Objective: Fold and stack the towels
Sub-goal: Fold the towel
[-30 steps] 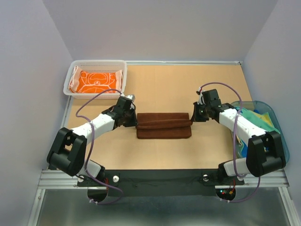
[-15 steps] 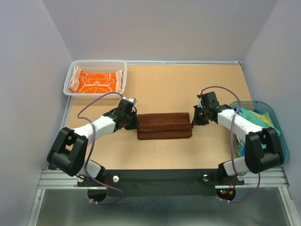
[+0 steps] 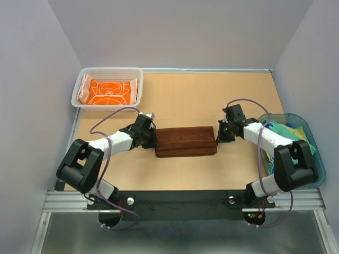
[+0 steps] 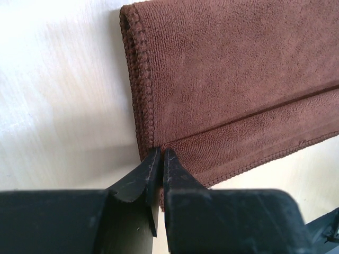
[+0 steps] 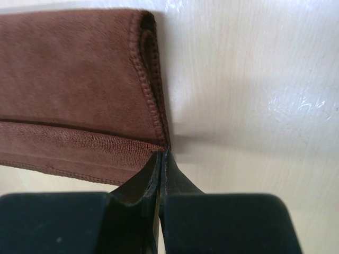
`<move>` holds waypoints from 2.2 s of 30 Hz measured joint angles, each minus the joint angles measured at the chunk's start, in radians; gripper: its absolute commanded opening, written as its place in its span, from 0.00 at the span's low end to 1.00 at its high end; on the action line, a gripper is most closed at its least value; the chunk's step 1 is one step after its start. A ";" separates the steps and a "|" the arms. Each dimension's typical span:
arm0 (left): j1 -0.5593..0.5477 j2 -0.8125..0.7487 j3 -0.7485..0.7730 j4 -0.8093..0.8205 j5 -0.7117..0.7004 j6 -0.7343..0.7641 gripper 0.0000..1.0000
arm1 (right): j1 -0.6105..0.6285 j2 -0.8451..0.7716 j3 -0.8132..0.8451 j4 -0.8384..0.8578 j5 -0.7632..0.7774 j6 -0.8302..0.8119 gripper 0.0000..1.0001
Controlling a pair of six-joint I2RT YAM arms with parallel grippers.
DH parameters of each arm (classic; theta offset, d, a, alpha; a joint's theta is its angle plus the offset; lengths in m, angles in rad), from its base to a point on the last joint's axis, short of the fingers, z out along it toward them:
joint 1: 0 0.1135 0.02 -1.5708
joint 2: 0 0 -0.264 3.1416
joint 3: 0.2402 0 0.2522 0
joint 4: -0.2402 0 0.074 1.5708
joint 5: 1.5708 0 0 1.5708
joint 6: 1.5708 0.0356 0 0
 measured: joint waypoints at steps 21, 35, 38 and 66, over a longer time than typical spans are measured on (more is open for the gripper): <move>-0.055 -0.105 0.009 -0.069 -0.066 0.002 0.51 | 0.000 -0.157 -0.099 0.022 -0.062 0.056 0.30; -0.122 -0.373 0.048 -0.190 -0.085 -0.033 0.66 | 0.018 -0.293 -0.036 -0.029 -0.228 0.043 0.37; -0.130 -0.268 0.135 -0.198 -0.106 -0.026 0.58 | 0.050 -0.206 0.029 -0.023 -0.204 0.040 0.37; -0.128 -0.063 -0.071 0.023 -0.113 -0.152 0.31 | -0.014 -0.112 -0.258 0.200 -0.164 0.293 0.36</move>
